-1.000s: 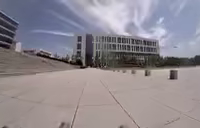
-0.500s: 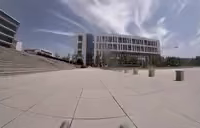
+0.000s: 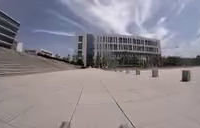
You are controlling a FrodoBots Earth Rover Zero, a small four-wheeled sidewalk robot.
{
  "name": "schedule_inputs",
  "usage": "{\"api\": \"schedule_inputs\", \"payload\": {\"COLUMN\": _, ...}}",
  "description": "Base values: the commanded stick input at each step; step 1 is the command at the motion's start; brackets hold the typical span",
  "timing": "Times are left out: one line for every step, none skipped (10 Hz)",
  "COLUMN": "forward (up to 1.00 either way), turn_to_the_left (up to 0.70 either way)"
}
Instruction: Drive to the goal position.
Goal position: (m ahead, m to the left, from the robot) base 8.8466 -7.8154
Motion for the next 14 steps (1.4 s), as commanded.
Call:
{"api": "schedule_inputs", "payload": {"forward": 0.70, "turn_to_the_left": 0.00}}
{"api": "schedule_inputs", "payload": {"forward": 0.70, "turn_to_the_left": 0.00}}
{"api": "schedule_inputs", "payload": {"forward": 0.70, "turn_to_the_left": -0.21}}
{"api": "schedule_inputs", "payload": {"forward": 0.70, "turn_to_the_left": -0.22}}
{"api": "schedule_inputs", "payload": {"forward": 0.70, "turn_to_the_left": -0.27}}
{"api": "schedule_inputs", "payload": {"forward": 0.70, "turn_to_the_left": -0.35}}
{"api": "schedule_inputs", "payload": {"forward": 0.70, "turn_to_the_left": -0.35}}
{"api": "schedule_inputs", "payload": {"forward": 0.70, "turn_to_the_left": -0.35}}
{"api": "schedule_inputs", "payload": {"forward": 0.70, "turn_to_the_left": -0.35}}
{"api": "schedule_inputs", "payload": {"forward": 0.70, "turn_to_the_left": -0.35}}
{"api": "schedule_inputs", "payload": {"forward": 0.70, "turn_to_the_left": -0.35}}
{"api": "schedule_inputs", "payload": {"forward": 0.70, "turn_to_the_left": -0.35}}
{"api": "schedule_inputs", "payload": {"forward": 0.70, "turn_to_the_left": -0.35}}
{"api": "schedule_inputs", "payload": {"forward": 0.70, "turn_to_the_left": -0.35}}
